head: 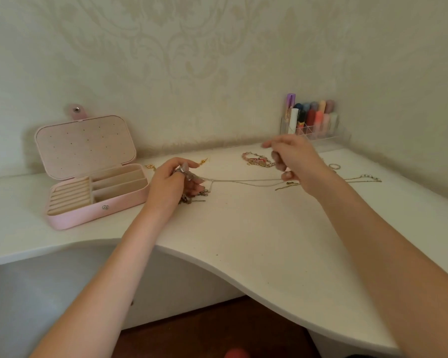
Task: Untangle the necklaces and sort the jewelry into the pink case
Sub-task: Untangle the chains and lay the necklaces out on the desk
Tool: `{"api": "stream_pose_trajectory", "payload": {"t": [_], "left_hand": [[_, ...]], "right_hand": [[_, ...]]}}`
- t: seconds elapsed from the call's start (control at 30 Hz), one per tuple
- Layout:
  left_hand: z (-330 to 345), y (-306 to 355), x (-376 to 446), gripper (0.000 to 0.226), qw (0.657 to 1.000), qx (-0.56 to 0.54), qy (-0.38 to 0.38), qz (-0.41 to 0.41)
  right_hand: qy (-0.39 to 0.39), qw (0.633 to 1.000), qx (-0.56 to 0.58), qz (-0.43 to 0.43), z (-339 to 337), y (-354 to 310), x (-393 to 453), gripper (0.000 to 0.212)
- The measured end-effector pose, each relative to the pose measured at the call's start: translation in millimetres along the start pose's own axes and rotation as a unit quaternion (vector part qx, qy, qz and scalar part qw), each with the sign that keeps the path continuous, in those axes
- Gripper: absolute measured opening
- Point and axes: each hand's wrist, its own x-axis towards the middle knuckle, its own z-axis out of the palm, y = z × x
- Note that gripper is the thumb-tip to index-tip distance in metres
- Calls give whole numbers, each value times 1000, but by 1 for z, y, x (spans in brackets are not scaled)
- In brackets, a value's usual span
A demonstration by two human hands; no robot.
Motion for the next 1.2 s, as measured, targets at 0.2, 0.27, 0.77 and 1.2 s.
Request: {"api": "stream_pose_trajectory", "payload": {"t": [0.2, 0.27, 0.77, 1.2], "left_hand": [[1, 5, -4, 29, 1000, -10, -8, -17], [0, 5, -4, 28, 1000, -4, -12, -11], [-3, 2, 3, 28, 996, -50, 66, -19], [2, 8, -6, 20, 995, 86, -31, 43]], "right_hand": [[-167, 952, -217, -136, 50, 8, -22, 23], [-180, 945, -226, -157, 63, 10, -27, 23], [-124, 947, -234, -184, 58, 15, -19, 10], [4, 995, 36, -92, 46, 0, -13, 11]]}}
